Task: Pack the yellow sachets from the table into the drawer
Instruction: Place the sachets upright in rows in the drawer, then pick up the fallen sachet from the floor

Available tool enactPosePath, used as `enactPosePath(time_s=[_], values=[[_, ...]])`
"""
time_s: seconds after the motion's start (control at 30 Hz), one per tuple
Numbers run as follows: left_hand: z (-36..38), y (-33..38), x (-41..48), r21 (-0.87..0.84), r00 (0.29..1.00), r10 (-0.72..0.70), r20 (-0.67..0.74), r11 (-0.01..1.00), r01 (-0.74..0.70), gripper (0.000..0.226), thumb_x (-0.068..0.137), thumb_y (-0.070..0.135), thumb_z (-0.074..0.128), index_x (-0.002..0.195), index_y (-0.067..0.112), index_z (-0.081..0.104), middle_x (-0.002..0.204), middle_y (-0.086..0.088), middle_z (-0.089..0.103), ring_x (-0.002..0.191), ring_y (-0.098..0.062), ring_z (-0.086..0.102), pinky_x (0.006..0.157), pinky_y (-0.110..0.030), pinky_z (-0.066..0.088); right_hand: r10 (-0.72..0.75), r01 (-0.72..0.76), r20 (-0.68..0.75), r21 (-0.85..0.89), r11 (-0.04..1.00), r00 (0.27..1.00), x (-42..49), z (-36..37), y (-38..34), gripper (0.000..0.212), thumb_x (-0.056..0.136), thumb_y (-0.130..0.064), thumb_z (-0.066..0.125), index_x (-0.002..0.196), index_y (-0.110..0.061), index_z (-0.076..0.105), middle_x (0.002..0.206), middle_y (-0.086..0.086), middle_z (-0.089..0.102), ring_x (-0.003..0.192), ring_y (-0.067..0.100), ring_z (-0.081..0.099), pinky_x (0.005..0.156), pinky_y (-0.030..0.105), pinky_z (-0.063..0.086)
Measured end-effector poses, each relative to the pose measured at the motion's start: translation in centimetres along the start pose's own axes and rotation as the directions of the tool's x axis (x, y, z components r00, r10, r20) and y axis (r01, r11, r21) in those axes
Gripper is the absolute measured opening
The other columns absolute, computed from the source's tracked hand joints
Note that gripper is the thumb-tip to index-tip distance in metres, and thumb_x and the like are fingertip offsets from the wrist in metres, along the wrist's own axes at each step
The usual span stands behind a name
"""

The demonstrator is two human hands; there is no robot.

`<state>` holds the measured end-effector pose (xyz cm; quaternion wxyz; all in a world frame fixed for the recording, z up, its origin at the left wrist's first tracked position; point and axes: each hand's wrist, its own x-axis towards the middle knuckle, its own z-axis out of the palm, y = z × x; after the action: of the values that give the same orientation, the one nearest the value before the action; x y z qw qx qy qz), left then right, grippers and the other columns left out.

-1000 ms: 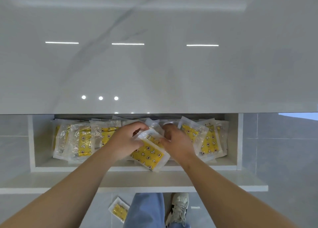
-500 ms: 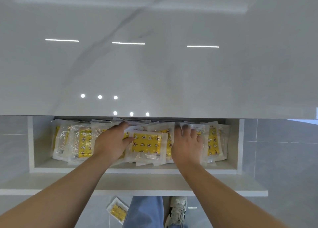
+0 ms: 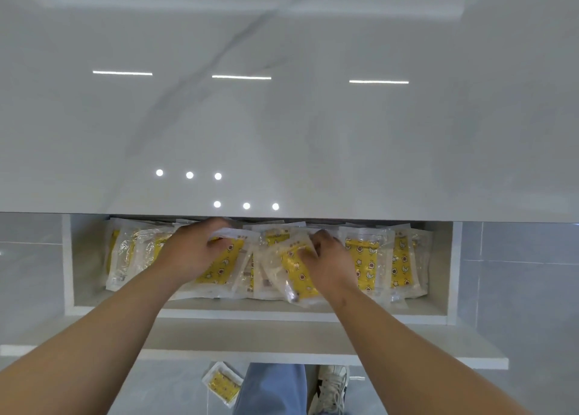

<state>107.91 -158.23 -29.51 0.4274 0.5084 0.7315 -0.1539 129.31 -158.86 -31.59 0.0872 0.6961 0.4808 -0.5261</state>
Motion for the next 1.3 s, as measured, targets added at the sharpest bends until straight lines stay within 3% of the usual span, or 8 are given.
enactPosePath(time_s=[0.13,0.27,0.37,0.53,0.67,0.83,1.1,1.3], values=[[0.9,-1.3,0.6,0.151,0.987,-0.089,-0.132,0.983,0.109,0.030,0.093,0.029,0.052,0.121,0.018,0.054,0.121,-0.008,0.056,0.106,-0.028,0.052,0.077,-0.032,0.045,0.054,-0.045,-0.047,0.163,0.986,0.997,0.0,-0.5,0.5,0.024,0.094,-0.020,0.051,0.075,-0.014,0.038,0.064,0.000,0.043,0.053,0.013,0.038,0.049,0.024,0.032],[1.7,-1.4,-0.2,0.310,0.955,-0.054,-0.290,0.939,0.147,0.028,0.087,0.022,0.061,0.112,0.009,0.059,0.124,-0.018,0.048,0.115,-0.040,0.042,0.087,-0.047,0.044,0.041,-0.032,-0.092,0.095,0.995,0.995,-0.6,0.1,0.4,0.008,0.096,-0.015,0.046,0.104,-0.018,0.046,0.080,0.005,0.055,0.067,0.020,0.052,0.051,0.024,0.037],[2.4,-1.2,-0.5,0.391,0.948,-0.032,-0.318,0.906,0.162,0.050,0.079,0.014,0.065,0.127,0.014,0.051,0.129,-0.022,0.044,0.119,-0.044,0.039,0.098,-0.054,0.034,-0.008,0.008,-0.098,-0.003,1.000,0.995,-0.8,0.5,0.5,0.042,0.096,-0.011,0.043,0.133,-0.030,0.037,0.091,0.003,0.057,0.069,0.016,0.055,0.048,0.023,0.040],[3.0,1.7,-0.8,0.238,0.953,0.302,-0.020,0.927,-0.289,0.083,0.080,0.047,0.063,0.147,0.030,0.016,0.153,-0.001,0.024,0.141,-0.029,0.021,0.114,-0.052,0.017,-0.098,0.089,0.061,0.135,0.987,0.993,-1.2,0.7,-1.6,0.039,0.095,-0.006,0.039,0.128,-0.023,0.046,0.091,0.004,0.066,0.076,0.018,0.062,0.069,0.030,0.054],[4.2,1.1,-1.3,0.440,0.964,0.265,0.030,0.862,-0.250,0.084,0.072,0.050,0.070,0.143,0.033,0.029,0.150,0.002,0.032,0.140,-0.025,0.027,0.106,-0.066,0.019,-0.223,0.230,0.057,-0.235,0.944,0.973,-1.5,0.9,-2.2,0.050,0.095,-0.013,0.040,0.142,-0.030,0.032,0.129,0.004,0.056,0.118,0.024,0.052,0.096,0.035,0.046],[5.5,-1.6,-1.6,0.531,0.957,0.255,-0.136,0.834,-0.147,0.081,0.046,0.043,0.087,0.118,0.017,0.061,0.120,-0.015,0.060,0.122,-0.039,0.046,0.089,-0.076,0.027,-0.175,0.221,0.134,-0.595,0.773,0.975,-0.9,-0.2,0.4,0.080,0.091,-0.022,0.053,0.148,-0.037,-0.001,0.159,-0.002,-0.006,0.146,0.030,-0.001,0.116,0.046,0.011],[6.8,-1.6,-3.0,0.364,0.992,0.080,-0.100,0.931,-0.039,0.084,0.087,0.053,0.049,0.148,0.030,-0.003,0.156,0.000,-0.017,0.143,-0.038,-0.013,0.114,-0.058,0.009,-0.201,0.257,0.172,-0.432,0.864,0.964,-2.8,0.4,0.8,0.082,0.093,-0.027,0.053,0.147,-0.040,-0.007,0.156,-0.008,-0.019,0.146,0.023,-0.013,0.110,0.042,0.032],[6.7,-2.3,-7.6,0.244,0.879,0.384,-0.281,0.915,-0.322,0.062,0.073,0.019,0.074,0.129,0.019,0.049,0.147,-0.015,0.034,0.133,-0.040,0.035,0.099,-0.056,0.042,-0.297,0.252,-0.083,-0.346,0.904,0.951,-7.8,1.4,1.0,0.060,0.093,-0.025,0.049,0.146,-0.028,0.022,0.157,-0.002,0.010,0.143,0.022,0.016,0.116,0.038,0.022]])
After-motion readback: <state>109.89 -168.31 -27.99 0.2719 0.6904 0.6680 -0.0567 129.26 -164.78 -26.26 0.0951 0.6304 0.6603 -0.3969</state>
